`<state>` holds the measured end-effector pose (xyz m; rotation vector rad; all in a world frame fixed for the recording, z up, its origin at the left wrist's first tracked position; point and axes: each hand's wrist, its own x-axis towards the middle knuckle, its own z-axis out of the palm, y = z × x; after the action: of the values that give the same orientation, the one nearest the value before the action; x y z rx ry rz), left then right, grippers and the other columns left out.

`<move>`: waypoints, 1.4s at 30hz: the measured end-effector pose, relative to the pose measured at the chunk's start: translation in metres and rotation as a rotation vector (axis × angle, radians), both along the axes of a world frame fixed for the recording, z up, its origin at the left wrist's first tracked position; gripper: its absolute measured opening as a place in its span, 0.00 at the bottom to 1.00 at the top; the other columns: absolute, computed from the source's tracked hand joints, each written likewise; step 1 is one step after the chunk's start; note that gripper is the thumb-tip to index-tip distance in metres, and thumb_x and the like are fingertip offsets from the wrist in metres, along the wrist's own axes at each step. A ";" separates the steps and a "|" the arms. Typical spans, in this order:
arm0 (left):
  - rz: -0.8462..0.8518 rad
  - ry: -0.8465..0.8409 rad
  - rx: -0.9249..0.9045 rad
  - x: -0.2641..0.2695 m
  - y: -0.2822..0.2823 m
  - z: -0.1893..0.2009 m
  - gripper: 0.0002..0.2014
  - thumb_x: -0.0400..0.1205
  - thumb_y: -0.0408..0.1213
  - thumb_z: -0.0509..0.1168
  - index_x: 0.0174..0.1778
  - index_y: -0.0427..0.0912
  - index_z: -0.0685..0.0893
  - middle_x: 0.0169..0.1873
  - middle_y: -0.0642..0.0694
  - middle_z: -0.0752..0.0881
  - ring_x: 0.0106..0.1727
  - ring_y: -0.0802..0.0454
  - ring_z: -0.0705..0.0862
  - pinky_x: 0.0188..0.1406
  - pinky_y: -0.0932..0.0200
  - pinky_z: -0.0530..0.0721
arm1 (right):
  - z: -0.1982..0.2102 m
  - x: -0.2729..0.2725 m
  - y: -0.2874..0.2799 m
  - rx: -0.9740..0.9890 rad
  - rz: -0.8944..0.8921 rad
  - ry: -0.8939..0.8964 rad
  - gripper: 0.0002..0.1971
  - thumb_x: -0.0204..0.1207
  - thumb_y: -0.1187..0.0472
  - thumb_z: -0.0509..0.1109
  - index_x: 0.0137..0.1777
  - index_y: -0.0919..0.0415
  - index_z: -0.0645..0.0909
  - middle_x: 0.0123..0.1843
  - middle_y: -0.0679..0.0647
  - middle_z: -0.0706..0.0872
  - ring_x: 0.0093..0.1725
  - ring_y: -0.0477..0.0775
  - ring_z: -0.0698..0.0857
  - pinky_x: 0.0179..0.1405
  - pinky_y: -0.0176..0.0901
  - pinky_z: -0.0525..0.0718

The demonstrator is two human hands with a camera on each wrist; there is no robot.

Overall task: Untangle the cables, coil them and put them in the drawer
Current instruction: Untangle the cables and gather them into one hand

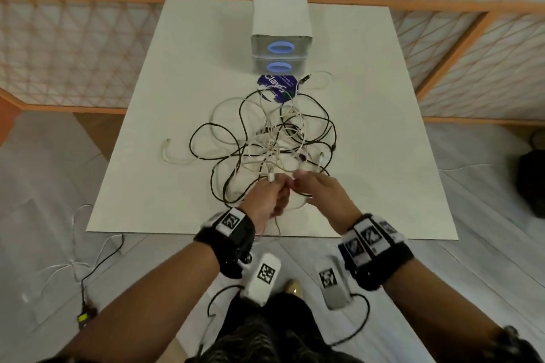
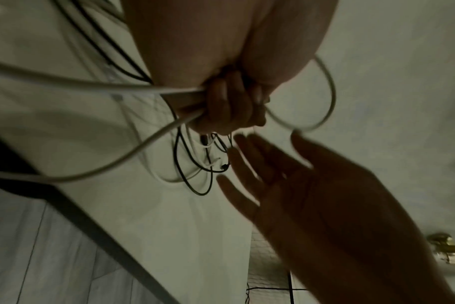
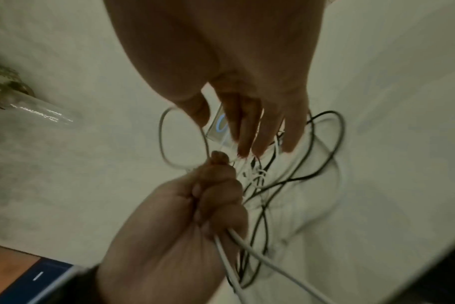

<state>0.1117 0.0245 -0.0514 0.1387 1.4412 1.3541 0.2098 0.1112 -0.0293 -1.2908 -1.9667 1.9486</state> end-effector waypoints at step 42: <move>0.403 -0.417 0.174 -0.068 0.048 0.004 0.15 0.88 0.39 0.49 0.50 0.36 0.79 0.24 0.51 0.87 0.18 0.62 0.78 0.21 0.69 0.77 | -0.040 0.029 -0.022 0.369 0.374 -0.241 0.13 0.78 0.58 0.62 0.43 0.66 0.84 0.39 0.60 0.84 0.37 0.55 0.79 0.42 0.49 0.78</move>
<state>0.0439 0.0722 -0.0473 -0.3223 1.0286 1.7154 0.2391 0.0889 -0.0694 -1.1683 -2.6926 1.4918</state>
